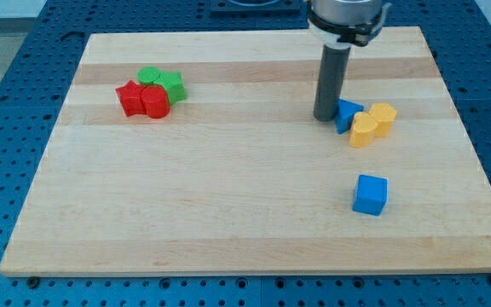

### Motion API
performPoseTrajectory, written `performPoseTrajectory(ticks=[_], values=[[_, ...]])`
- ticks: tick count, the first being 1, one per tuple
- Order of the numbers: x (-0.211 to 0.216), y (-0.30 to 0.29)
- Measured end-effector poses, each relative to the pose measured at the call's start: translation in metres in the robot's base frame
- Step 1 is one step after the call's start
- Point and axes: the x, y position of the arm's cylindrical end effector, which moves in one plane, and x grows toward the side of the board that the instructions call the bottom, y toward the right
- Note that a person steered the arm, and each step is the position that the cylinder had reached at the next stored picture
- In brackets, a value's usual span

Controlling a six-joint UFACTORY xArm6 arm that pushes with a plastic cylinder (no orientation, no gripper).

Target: Push the blue cube to the yellow hexagon

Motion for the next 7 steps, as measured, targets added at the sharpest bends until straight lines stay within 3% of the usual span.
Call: performPoseTrajectory(ticks=[1, 2, 3, 5, 6, 7], values=[[0.0, 0.021], [0.021, 0.005], [0.062, -0.02], [0.161, -0.02], [0.189, -0.011], [0.18, -0.005]])
